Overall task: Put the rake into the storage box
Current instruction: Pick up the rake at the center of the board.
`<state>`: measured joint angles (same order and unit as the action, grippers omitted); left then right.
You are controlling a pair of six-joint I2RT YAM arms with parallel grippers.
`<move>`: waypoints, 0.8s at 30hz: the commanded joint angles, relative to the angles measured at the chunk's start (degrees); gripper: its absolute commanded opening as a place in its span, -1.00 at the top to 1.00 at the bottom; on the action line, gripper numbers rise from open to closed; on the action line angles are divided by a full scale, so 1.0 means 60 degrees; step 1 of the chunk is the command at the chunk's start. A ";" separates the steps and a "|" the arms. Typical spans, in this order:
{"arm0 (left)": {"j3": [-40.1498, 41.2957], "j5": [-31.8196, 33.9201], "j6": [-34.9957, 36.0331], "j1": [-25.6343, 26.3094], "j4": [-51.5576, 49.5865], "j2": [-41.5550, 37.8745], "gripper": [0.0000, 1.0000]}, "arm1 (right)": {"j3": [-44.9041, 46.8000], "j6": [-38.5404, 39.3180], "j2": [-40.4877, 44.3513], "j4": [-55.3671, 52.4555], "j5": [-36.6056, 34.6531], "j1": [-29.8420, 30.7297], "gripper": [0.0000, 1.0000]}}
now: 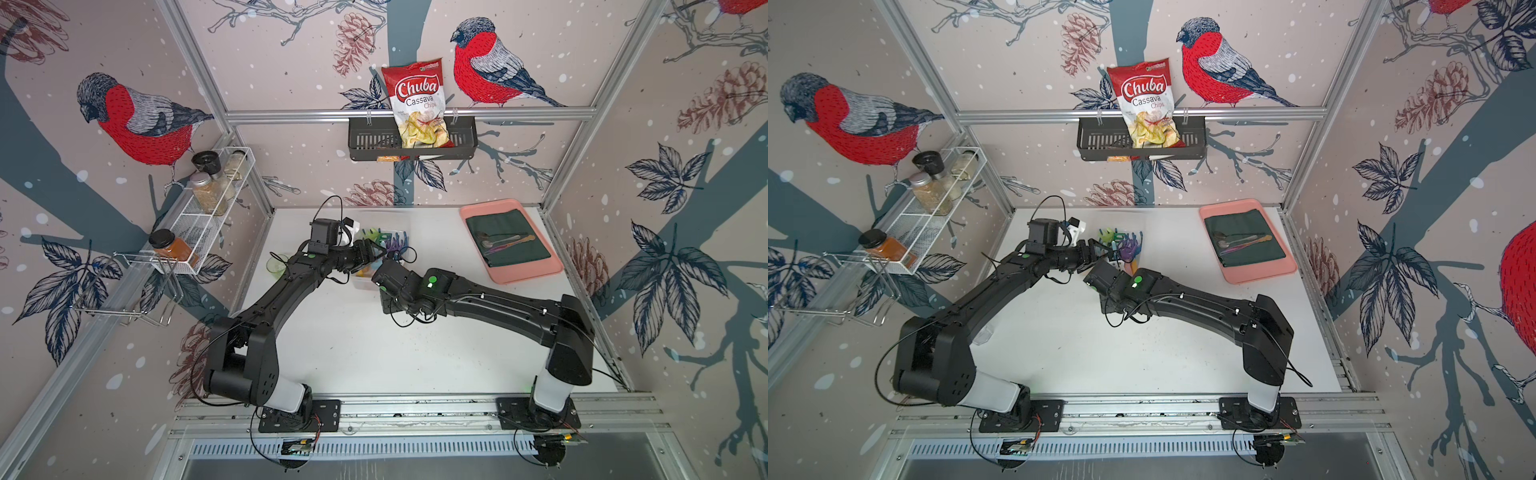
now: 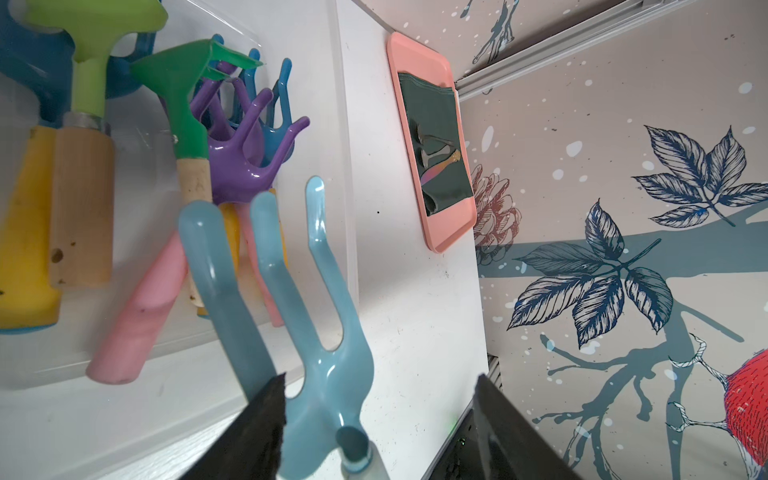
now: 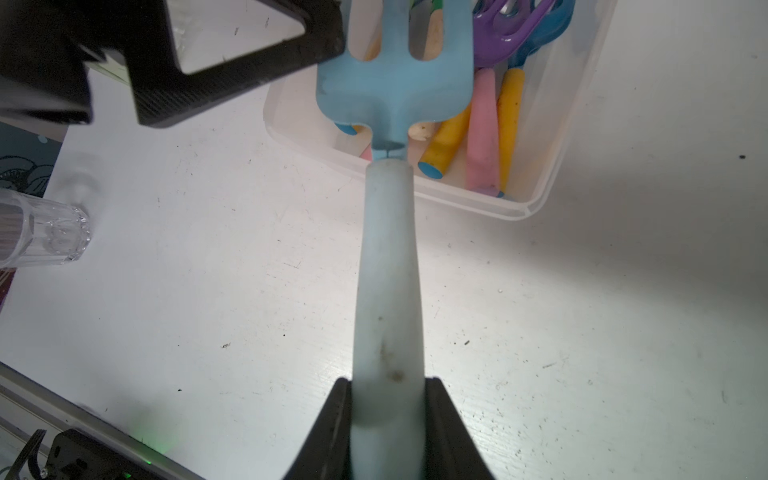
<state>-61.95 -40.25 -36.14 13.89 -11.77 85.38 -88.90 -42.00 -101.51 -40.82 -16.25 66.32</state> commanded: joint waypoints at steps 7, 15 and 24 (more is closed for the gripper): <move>-0.0383 0.0302 -0.0116 0.0082 0.0174 -0.0053 -0.44 | 0.0366 0.0115 0.0235 -0.0162 -0.0535 -0.0252 0.70; -0.0081 0.0542 -0.0178 0.0232 0.0439 0.0017 -0.44 | 0.0819 -0.0042 0.0643 0.0210 -0.0582 -0.0369 0.70; -0.0024 0.0347 -0.0496 0.0383 0.1053 0.0220 -0.43 | 0.1462 -0.0101 0.1358 0.1571 0.0331 -0.0353 0.70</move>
<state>-61.52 -37.47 -38.63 15.94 -9.10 86.48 -80.90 -42.17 -94.24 -36.10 -16.40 64.12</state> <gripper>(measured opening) 0.718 0.292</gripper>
